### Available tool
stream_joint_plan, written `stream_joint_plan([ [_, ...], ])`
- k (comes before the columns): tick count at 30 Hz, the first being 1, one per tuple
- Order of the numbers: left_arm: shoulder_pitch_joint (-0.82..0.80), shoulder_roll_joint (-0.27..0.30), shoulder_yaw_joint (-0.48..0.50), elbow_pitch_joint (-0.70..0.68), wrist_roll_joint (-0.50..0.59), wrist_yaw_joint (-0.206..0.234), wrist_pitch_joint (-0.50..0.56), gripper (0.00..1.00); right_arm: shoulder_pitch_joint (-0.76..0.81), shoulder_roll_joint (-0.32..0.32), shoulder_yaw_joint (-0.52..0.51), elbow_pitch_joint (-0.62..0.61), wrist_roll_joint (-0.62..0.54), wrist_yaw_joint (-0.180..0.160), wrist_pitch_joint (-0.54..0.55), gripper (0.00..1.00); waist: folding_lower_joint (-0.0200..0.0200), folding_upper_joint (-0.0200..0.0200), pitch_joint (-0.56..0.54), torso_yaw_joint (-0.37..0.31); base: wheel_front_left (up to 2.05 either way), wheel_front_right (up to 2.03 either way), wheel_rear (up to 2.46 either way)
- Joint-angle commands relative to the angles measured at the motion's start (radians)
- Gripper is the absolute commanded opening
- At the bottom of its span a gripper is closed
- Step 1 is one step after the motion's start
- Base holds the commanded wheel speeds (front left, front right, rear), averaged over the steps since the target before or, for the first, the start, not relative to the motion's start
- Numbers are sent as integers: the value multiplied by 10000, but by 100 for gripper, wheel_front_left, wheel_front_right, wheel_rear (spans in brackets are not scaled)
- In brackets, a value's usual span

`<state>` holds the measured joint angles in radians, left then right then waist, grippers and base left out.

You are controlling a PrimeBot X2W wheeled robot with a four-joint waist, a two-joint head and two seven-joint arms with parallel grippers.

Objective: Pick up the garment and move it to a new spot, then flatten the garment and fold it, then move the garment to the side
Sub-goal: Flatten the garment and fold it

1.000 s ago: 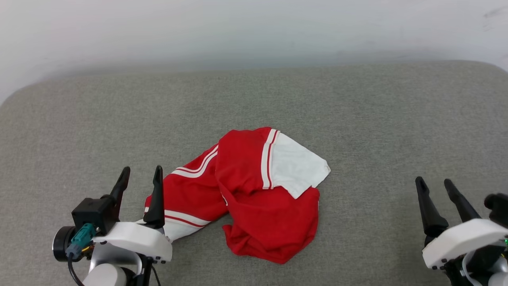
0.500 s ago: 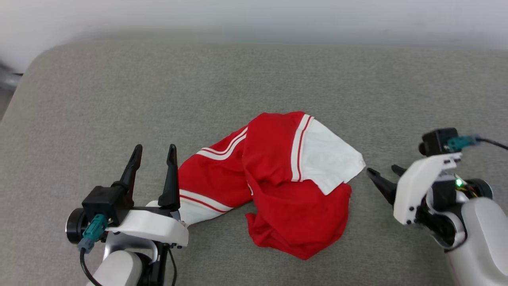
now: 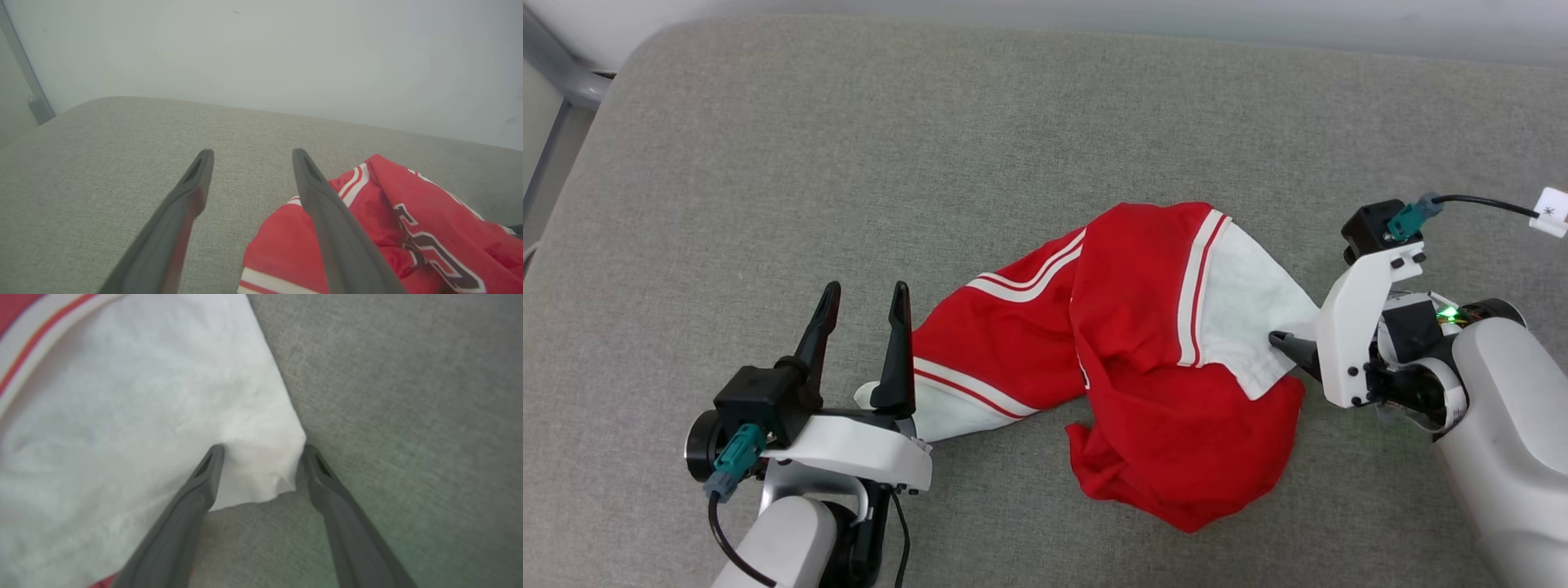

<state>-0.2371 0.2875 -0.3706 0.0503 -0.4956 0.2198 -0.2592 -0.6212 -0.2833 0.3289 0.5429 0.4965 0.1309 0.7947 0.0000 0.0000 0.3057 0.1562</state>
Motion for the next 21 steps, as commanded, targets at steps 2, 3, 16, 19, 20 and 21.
stream_joint_plan([
  [2, -154, -48, 49, 51, 49, -70, -56, 100, 705, 201, 489, 653, 210, 0, 609, 39, 0, 0, 33, 41, 0, 0, 0],
  [3, -120, -107, 95, 180, 65, -104, -65, 100, 735, 194, 617, 675, 469, 12, 523, 0, 0, 0, 3, 30, 0, 0, 0],
  [16, 290, 664, 220, 552, -644, -622, 1434, 100, 1130, -586, -1545, -1150, 393, -5, -1983, 0, 0, 0, -1075, -790, 0, 0, 0],
  [19, 287, 1134, 222, 495, -1088, -888, 2566, 100, 1786, -636, -2079, -1730, 254, -5, -1967, 0, 0, 0, -1308, -1024, 0, 0, 0],
  [20, 280, 1287, 217, 439, -1240, -982, 2953, 100, 2006, -603, -2228, -1926, 200, -5, -1922, 0, 0, 0, -1363, -1103, 0, 0, 0],
  [21, 258, 1502, 197, 416, -1368, -1063, 3397, 100, 2232, -554, -2385, -2143, 120, -5, -1879, 0, 0, 0, -1407, -1181, 0, 0, 0],
])
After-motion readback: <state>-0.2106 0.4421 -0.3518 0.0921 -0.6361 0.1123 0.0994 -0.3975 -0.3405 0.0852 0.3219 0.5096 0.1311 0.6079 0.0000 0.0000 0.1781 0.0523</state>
